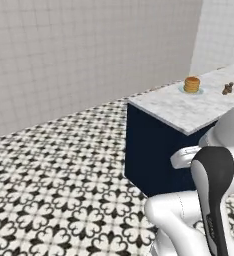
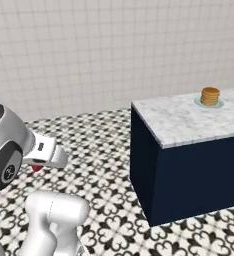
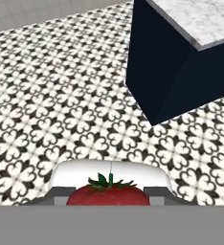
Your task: Take the strawberry from the fridge and place it on top of the pancake, located on the dining counter.
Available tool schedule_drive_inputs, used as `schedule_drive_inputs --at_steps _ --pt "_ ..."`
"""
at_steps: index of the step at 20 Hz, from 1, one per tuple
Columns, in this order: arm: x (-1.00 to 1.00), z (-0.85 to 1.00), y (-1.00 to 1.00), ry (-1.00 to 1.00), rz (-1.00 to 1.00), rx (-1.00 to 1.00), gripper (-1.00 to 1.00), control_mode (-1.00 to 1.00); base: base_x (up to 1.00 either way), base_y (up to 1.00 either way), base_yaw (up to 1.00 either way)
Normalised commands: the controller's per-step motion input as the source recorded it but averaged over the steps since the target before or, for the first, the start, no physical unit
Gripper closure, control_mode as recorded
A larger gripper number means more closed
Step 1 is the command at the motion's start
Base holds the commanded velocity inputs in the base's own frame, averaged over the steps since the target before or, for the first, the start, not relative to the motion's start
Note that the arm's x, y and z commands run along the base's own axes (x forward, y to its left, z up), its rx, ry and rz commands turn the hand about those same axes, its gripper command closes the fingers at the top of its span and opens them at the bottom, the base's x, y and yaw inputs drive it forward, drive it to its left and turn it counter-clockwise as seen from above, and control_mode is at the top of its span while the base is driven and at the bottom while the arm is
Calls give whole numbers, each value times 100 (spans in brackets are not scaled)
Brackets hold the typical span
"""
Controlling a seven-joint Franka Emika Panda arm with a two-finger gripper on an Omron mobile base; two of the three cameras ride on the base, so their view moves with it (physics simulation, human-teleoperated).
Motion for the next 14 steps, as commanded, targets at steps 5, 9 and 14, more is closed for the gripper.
schedule_drive_inputs --at_steps 5,9,14 --pt "0 0 0 0 0 0 100 100 50 85 -53" --pt "0 0 0 0 0 0 100 100 36 94 -57" --pt "0 0 0 0 0 0 100 100 37 99 -51"
